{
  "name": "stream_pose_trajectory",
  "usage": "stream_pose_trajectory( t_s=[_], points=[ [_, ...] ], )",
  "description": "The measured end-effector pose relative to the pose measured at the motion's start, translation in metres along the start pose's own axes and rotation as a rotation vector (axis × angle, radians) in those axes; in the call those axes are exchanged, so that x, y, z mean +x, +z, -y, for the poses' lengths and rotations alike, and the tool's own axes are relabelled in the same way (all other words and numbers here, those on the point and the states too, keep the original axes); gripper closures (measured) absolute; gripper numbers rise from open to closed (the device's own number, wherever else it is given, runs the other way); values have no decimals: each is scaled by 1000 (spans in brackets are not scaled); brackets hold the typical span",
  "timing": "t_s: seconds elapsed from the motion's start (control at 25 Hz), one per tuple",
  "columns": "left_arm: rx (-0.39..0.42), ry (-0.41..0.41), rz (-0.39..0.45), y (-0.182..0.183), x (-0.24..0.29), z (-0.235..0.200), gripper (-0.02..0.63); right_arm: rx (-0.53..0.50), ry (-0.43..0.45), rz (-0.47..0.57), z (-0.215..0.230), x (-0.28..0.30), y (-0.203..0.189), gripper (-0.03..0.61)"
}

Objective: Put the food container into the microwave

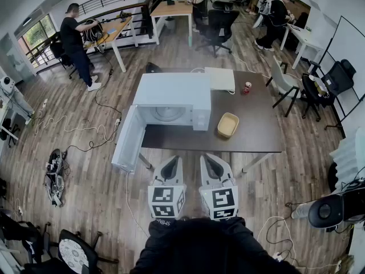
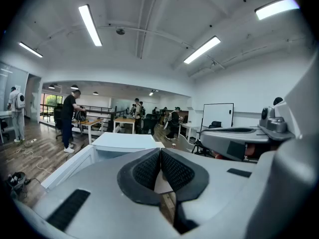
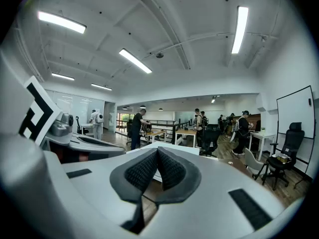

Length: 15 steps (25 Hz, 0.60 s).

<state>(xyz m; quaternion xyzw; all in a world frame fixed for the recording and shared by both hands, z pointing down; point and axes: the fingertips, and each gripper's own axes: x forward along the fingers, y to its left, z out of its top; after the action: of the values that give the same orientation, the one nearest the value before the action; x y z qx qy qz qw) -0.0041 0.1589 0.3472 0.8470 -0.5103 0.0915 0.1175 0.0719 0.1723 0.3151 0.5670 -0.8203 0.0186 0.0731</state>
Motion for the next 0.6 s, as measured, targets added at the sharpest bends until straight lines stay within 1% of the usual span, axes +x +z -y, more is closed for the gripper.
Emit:
stream_pose_trajectory(
  t_s=[0.2, 0.6],
  points=[
    [-5, -1, -6, -5, 4, -7, 580, 12, 7, 8, -3, 8, -2, 555],
    [-22, -37, -30, -19, 5, -15, 580, -7, 17, -50, -17, 17, -19, 555]
  ],
)
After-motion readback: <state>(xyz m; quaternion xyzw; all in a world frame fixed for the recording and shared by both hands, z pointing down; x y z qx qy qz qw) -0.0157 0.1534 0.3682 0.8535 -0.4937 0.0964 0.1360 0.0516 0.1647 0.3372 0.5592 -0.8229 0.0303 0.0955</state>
